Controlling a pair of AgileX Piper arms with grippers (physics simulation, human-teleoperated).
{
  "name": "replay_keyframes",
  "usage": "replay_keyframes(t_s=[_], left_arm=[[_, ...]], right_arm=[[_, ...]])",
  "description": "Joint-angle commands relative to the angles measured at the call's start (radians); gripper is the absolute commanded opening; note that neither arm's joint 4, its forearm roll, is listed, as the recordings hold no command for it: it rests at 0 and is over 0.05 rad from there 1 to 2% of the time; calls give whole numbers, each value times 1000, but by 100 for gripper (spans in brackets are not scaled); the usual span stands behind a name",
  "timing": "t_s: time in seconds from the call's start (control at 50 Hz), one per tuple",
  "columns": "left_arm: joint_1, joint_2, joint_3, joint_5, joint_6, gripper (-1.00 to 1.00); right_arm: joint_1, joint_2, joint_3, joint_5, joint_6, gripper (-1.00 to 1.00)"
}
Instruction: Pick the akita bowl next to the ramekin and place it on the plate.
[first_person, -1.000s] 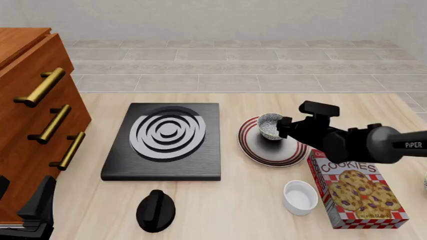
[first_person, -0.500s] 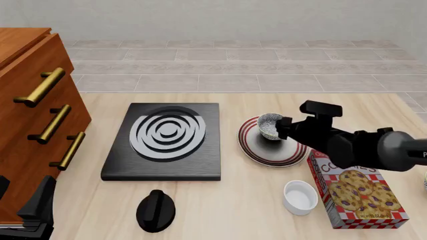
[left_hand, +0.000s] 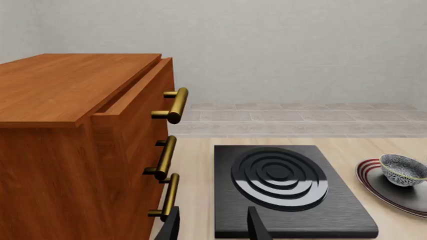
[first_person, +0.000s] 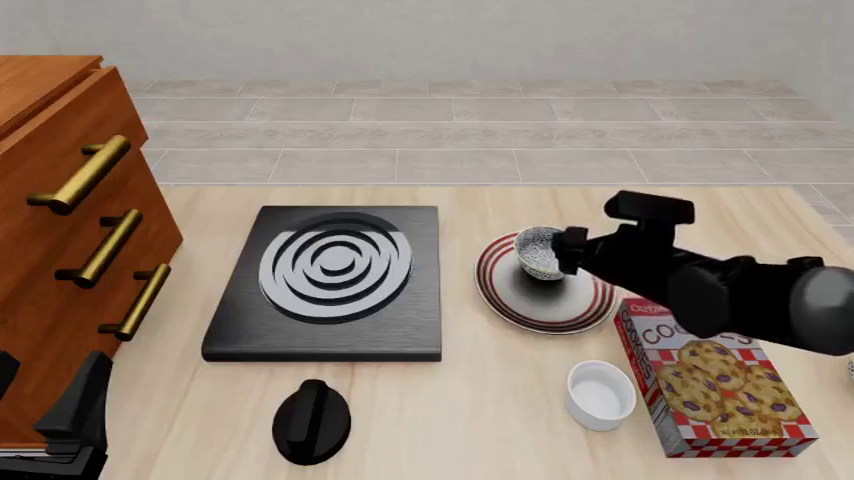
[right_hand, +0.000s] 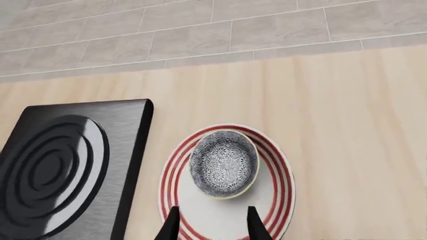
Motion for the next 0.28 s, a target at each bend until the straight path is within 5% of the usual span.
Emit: replay_keyframes(t_s=[0.02, 0.28], left_arm=[[0, 0, 0, 0, 0, 100], [0, 0, 0, 0, 0, 100]], right_arm=[[11, -53, 2, 40, -3, 100], [25, -89, 19, 47, -8, 100]])
